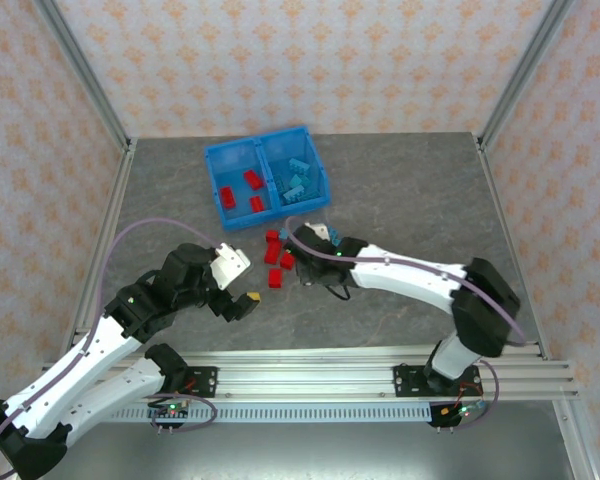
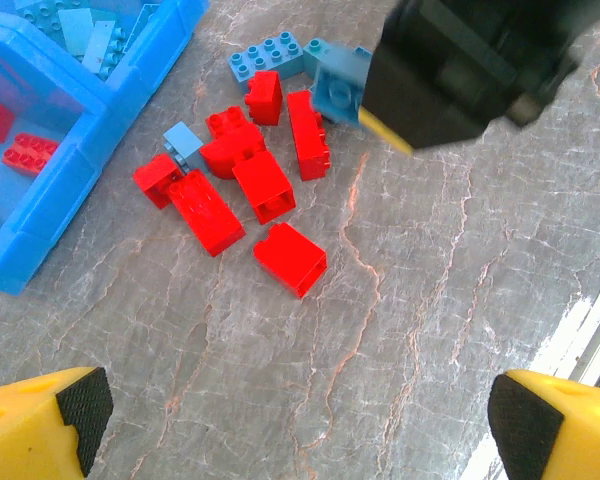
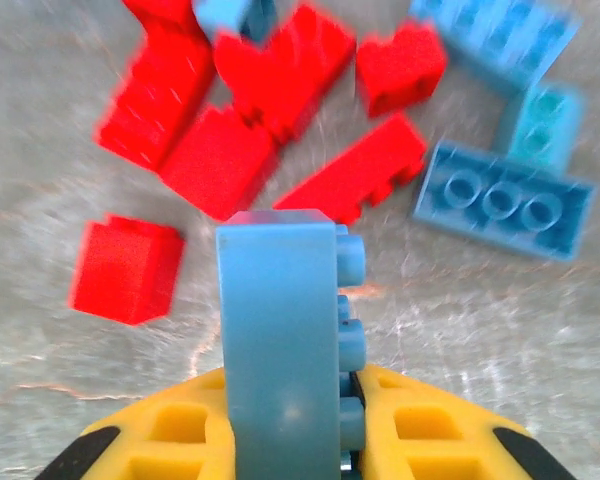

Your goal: Sort the legos into containers by color

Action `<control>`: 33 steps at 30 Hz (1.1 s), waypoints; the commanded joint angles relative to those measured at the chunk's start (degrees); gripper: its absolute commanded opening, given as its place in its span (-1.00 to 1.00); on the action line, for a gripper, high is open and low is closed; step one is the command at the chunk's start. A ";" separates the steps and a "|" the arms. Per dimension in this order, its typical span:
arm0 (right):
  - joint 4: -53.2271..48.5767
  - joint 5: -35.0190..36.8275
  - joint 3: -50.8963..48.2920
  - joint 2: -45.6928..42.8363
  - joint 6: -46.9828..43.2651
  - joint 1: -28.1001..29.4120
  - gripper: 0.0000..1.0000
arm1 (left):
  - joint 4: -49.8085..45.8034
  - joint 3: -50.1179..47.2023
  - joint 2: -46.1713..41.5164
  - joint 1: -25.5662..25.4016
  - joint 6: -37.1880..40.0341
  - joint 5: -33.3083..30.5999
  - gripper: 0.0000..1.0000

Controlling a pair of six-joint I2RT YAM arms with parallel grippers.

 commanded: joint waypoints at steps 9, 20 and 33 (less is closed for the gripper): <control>2.80 4.93 22.37 11.33 -13.85 -11.53 -0.52 | -1.84 0.22 0.22 0.11 1.30 -1.37 1.00; -3.77 -1.20 58.56 42.34 -15.68 -18.91 -0.54 | -1.77 0.33 0.99 0.22 1.93 -2.07 1.00; -11.50 -4.98 79.16 51.41 -13.96 -20.57 -0.09 | -1.18 0.08 1.10 0.30 1.45 -1.40 1.00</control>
